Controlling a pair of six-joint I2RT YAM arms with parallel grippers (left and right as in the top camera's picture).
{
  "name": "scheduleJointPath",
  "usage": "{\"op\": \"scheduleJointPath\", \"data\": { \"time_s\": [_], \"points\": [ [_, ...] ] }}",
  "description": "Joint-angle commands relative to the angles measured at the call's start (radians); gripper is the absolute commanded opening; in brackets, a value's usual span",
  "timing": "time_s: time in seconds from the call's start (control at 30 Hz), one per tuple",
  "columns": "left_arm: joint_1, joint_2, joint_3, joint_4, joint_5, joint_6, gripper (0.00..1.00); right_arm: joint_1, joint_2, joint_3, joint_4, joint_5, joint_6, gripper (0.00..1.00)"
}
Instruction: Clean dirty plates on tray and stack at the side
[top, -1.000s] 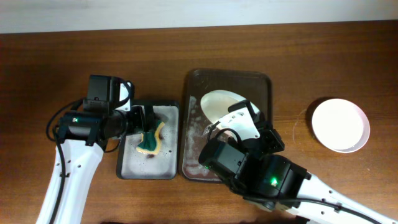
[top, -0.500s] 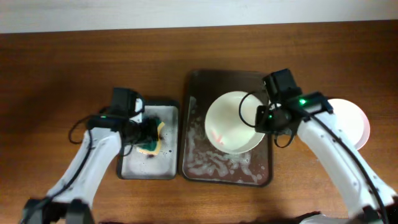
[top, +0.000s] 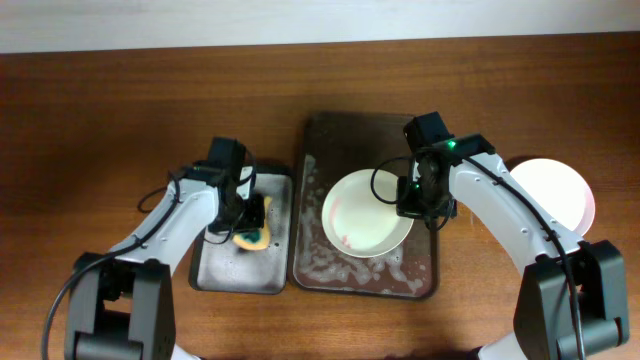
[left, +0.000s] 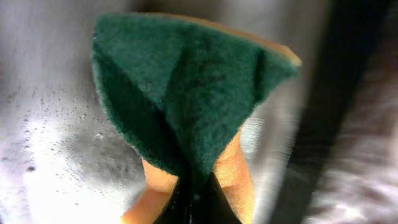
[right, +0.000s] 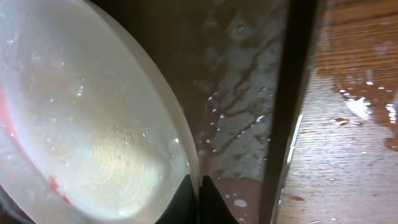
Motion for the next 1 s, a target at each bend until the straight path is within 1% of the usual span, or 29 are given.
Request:
{"op": "scheduleJointPath", "data": {
  "time_s": [0.0, 0.03, 0.17, 0.23, 0.3, 0.43, 0.53, 0.6, 0.67, 0.83, 0.9, 0.97],
  "points": [
    [-0.035, -0.053, 0.191, -0.023, 0.226, -0.002, 0.00, -0.003, 0.002, -0.005, 0.016, 0.061, 0.042, 0.04],
    [-0.053, -0.054, 0.211, -0.015, 0.247, -0.011, 0.00, -0.003, 0.002, -0.005, 0.020, 0.061, 0.055, 0.04],
    [-0.161, -0.036, 0.197, 0.066, 0.252, -0.122, 0.00, -0.003, 0.005, -0.005, 0.025, 0.061, 0.062, 0.04],
    [-0.232, -0.002, 0.176, 0.136, 0.253, -0.205, 0.00, -0.003, 0.005, -0.005, 0.032, 0.069, 0.083, 0.04],
    [-0.301, 0.049, 0.169, 0.208, 0.255, -0.259, 0.00, -0.002, 0.005, -0.007, 0.041, 0.076, 0.092, 0.04],
    [-0.408, 0.171, 0.169, 0.330, 0.288, -0.304, 0.00, -0.002, 0.005, -0.007, 0.038, 0.076, 0.091, 0.04],
    [-0.444, 0.272, 0.169, 0.335, 0.272, -0.325, 0.00, -0.002, 0.005, -0.008, 0.034, 0.076, 0.092, 0.04],
    [-0.444, 0.334, 0.169, 0.323, 0.258, -0.325, 0.00, -0.002, 0.005, -0.008, 0.031, 0.079, 0.091, 0.04],
    [-0.438, 0.340, 0.169, 0.275, 0.173, -0.325, 0.00, -0.002, 0.005, -0.008, 0.031, 0.079, 0.092, 0.04],
    [-0.418, 0.336, 0.175, 0.126, -0.126, -0.324, 0.00, -0.002, 0.005, -0.008, 0.029, 0.079, 0.092, 0.04],
    [-0.408, 0.336, 0.176, 0.094, -0.241, -0.325, 0.00, -0.002, 0.005, -0.008, 0.024, 0.080, 0.091, 0.04],
    [-0.398, 0.336, 0.180, 0.082, -0.316, -0.324, 0.00, -0.002, 0.005, -0.008, 0.019, 0.084, 0.091, 0.04]
  ]
}}
